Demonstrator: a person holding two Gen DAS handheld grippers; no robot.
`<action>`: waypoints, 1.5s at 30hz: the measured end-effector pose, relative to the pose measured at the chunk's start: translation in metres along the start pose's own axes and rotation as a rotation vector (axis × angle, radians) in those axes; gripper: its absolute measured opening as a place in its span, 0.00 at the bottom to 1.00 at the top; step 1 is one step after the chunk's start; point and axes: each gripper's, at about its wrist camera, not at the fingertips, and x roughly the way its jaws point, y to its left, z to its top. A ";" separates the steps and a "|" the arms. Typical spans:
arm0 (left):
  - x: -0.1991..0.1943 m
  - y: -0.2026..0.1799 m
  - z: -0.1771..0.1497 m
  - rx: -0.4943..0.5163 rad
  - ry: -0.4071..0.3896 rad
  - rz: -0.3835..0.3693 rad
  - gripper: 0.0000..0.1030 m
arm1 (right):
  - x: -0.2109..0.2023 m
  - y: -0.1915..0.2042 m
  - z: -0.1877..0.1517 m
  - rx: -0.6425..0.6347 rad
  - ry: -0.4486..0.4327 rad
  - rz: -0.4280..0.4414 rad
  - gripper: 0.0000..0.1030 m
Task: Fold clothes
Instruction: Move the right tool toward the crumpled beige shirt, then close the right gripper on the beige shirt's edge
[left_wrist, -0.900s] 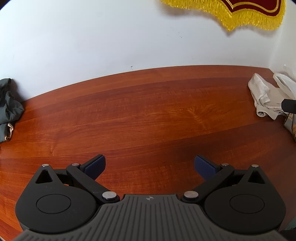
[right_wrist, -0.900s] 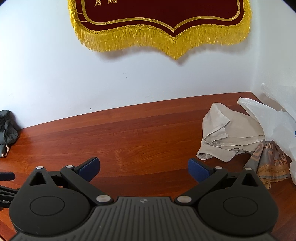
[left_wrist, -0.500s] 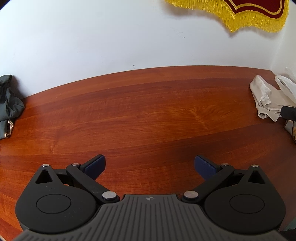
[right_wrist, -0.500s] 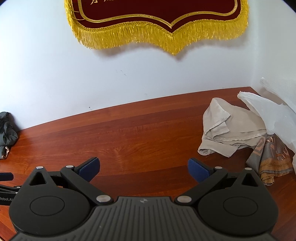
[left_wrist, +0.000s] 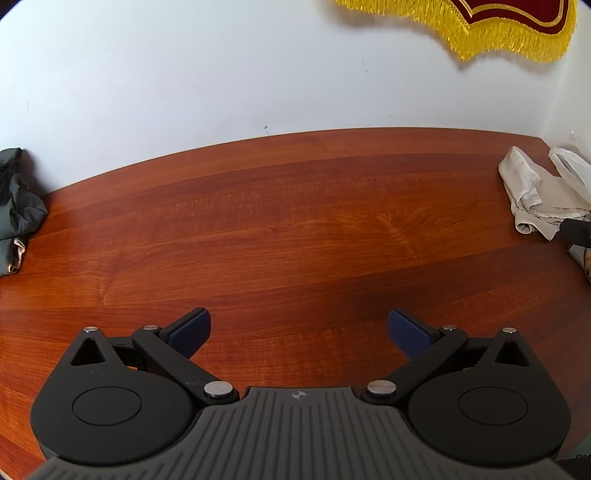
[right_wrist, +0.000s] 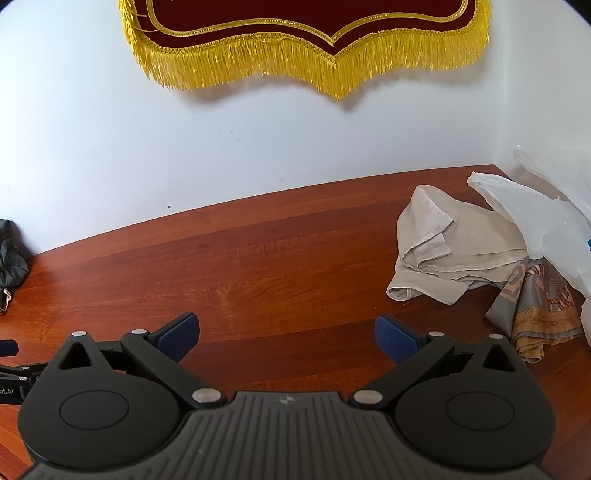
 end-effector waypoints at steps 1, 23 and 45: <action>0.000 0.000 0.000 0.000 0.002 0.000 1.00 | 0.000 0.001 0.003 0.001 0.003 -0.002 1.00; 0.005 -0.001 0.000 0.000 0.013 0.000 1.00 | 0.017 -0.022 0.003 0.031 0.021 -0.050 1.00; 0.017 -0.013 0.002 0.021 0.060 -0.005 1.00 | 0.118 -0.131 0.006 0.032 0.024 -0.225 0.93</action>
